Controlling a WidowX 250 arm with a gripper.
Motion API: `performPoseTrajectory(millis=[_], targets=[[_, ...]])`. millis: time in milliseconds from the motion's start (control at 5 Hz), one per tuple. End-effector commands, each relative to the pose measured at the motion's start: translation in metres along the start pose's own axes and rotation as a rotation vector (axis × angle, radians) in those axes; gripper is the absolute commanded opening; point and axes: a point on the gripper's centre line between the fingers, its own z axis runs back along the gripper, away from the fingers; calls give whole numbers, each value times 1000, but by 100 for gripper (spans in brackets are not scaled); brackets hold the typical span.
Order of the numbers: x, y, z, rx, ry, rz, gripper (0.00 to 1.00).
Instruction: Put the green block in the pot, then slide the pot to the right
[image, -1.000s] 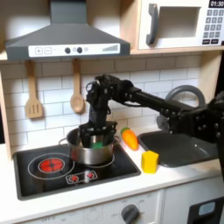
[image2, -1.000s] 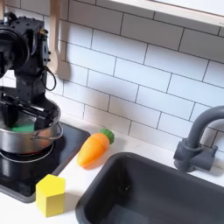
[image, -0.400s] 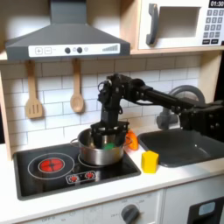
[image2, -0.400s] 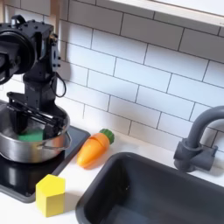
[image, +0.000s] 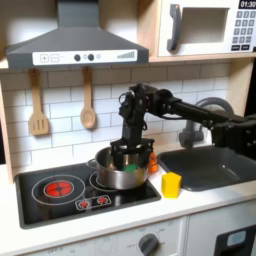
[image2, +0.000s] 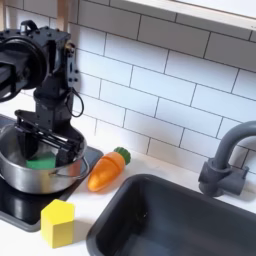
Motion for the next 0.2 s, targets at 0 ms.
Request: performPoseTrajectory(millis=[0], targets=[[-2,-4,0,40,23,-14,100]])
